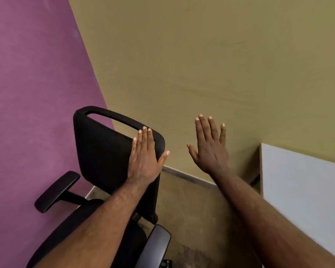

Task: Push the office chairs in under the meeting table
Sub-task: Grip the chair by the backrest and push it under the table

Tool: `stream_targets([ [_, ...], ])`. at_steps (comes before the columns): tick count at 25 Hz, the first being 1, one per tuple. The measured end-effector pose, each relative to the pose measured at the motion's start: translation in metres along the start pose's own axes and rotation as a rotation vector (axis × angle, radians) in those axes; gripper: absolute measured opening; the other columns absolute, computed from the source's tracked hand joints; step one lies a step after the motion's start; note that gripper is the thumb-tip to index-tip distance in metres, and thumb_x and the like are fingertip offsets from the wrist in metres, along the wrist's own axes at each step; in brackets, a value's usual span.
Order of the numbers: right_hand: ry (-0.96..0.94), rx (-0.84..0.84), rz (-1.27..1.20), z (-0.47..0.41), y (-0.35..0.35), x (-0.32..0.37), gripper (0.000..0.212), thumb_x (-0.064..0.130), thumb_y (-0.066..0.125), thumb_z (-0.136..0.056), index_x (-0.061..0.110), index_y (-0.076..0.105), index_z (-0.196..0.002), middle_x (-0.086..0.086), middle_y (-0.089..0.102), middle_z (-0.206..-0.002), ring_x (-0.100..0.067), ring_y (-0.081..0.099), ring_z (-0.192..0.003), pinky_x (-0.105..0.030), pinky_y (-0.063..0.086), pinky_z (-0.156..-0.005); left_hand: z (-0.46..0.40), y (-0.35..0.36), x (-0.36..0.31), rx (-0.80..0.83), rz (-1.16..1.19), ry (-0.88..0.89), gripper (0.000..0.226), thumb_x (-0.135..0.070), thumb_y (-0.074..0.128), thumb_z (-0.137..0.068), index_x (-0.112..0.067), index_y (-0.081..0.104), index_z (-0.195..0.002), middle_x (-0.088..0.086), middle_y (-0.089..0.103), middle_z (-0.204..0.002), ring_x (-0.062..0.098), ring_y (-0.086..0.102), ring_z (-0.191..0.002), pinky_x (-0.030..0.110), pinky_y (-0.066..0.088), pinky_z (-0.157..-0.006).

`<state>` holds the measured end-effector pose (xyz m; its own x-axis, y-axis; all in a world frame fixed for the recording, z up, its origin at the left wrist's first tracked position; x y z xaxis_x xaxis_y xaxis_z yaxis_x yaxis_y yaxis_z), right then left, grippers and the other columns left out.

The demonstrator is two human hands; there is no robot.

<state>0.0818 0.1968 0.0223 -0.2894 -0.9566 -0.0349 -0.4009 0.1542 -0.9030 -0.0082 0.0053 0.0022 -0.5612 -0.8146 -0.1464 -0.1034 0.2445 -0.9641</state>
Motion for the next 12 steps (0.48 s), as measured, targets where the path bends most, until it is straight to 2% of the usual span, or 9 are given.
stream_targets([
  [7,-0.176,0.084,-0.046,-0.059,0.036,0.012,0.08,0.04,0.048,-0.095,0.013,0.0,-0.153,-0.007,0.003,-0.163,-0.03,-0.001,-0.148,-0.06,0.001,-0.116,-0.024,0.003,-0.001,0.045,0.026,-0.233,0.102,-0.077,0.02,-0.086,-0.004,-0.005,-0.152,0.016,-0.004,-0.162,0.026,-0.005,-0.149,0.037,-0.006,-0.118],
  [9,-0.262,0.134,-0.073,-0.072,0.049,0.019,0.077,0.029,0.053,-0.095,0.019,0.005,-0.153,-0.006,0.002,-0.163,-0.03,-0.001,-0.148,-0.06,-0.001,-0.116,-0.027,0.005,-0.005,0.075,0.012,-0.274,0.106,-0.081,0.024,-0.083,-0.003,0.004,-0.153,0.018,-0.001,-0.162,0.028,-0.003,-0.149,0.039,-0.004,-0.118],
  [12,-0.424,0.216,-0.116,-0.09,0.065,0.035,0.07,0.015,0.049,-0.096,0.034,0.01,-0.152,-0.006,-0.001,-0.163,-0.031,-0.002,-0.148,-0.06,0.001,-0.116,-0.025,0.008,-0.01,0.093,0.005,-0.302,0.109,-0.085,0.029,-0.079,-0.004,0.019,-0.151,0.018,0.005,-0.162,0.029,0.0,-0.149,0.04,-0.003,-0.118],
])
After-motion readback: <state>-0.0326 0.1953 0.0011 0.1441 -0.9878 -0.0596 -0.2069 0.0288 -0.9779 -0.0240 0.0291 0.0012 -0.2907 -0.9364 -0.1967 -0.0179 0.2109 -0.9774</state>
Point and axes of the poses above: each hand's wrist, its own z-axis away from the middle knuckle, its own y-axis out of the palm, x = y × z, the point moved 1 cm from there along -z, towards the middle knuckle
